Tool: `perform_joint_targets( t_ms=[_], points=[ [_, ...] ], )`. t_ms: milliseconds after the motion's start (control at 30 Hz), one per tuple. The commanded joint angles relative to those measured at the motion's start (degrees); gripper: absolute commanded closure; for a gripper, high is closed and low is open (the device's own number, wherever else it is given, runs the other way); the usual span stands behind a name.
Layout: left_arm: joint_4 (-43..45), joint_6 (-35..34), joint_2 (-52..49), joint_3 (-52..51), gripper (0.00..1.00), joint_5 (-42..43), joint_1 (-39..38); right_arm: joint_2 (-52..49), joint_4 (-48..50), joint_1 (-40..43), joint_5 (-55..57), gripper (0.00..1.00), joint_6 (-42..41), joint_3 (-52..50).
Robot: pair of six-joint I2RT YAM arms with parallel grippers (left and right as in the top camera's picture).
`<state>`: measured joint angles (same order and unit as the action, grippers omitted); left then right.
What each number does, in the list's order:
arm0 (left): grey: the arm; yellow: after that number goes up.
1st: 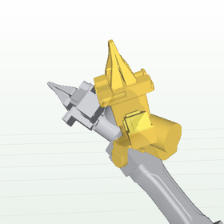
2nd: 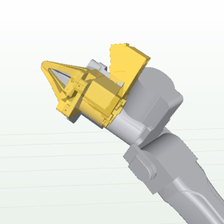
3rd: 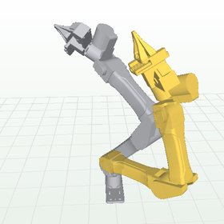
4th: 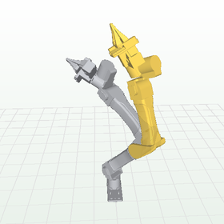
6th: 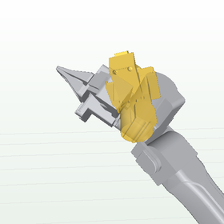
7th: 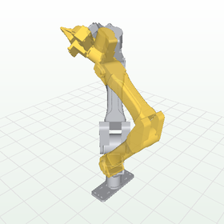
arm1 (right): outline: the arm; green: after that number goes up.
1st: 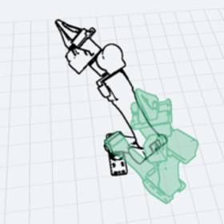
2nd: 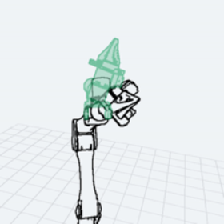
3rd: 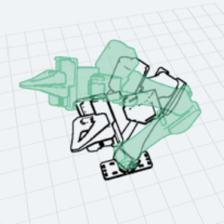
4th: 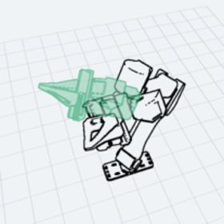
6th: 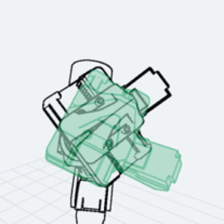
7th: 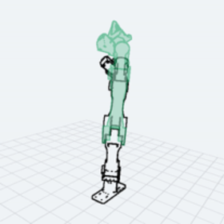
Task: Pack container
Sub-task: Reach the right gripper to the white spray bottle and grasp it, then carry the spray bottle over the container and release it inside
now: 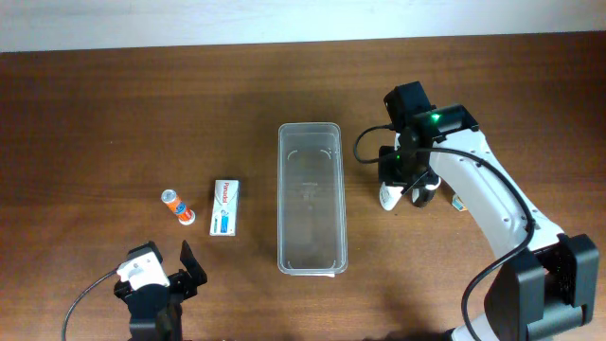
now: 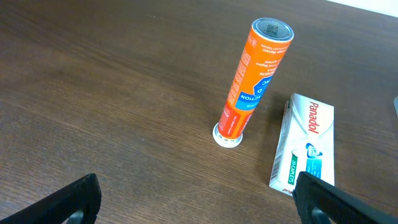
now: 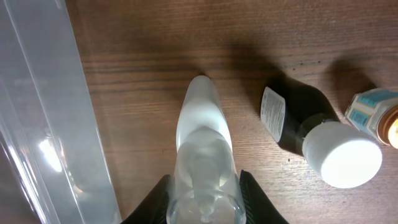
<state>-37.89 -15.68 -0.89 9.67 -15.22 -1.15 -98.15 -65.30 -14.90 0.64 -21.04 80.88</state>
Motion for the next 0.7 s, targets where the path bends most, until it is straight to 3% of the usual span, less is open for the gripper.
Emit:
perform_joint_targets(
  t_ms=[0, 67, 367, 667],
  points=[
    [0.13, -0.15, 0.55, -0.24, 0.01, 0.02, 0.31, 0.20, -0.31, -0.48, 1.53, 0.79, -0.66, 1.38],
    [0.13, -0.15, 0.55, -0.24, 0.01, 0.02, 0.31, 0.55, -1.05, -0.48, 1.44, 0.85, -0.44, 3.30],
    [0.13, -0.15, 0.55, -0.24, 0.01, 0.02, 0.31, 4.33, -7.96, -3.48, 1.38, 0.89, -0.26, 16.81],
    [0.15, -0.15, 0.55, -0.24, 0.01, 0.02, 0.31, 5.42, -6.60, -17.11, 5.22, 0.89, -0.48, 24.57]
  ],
)
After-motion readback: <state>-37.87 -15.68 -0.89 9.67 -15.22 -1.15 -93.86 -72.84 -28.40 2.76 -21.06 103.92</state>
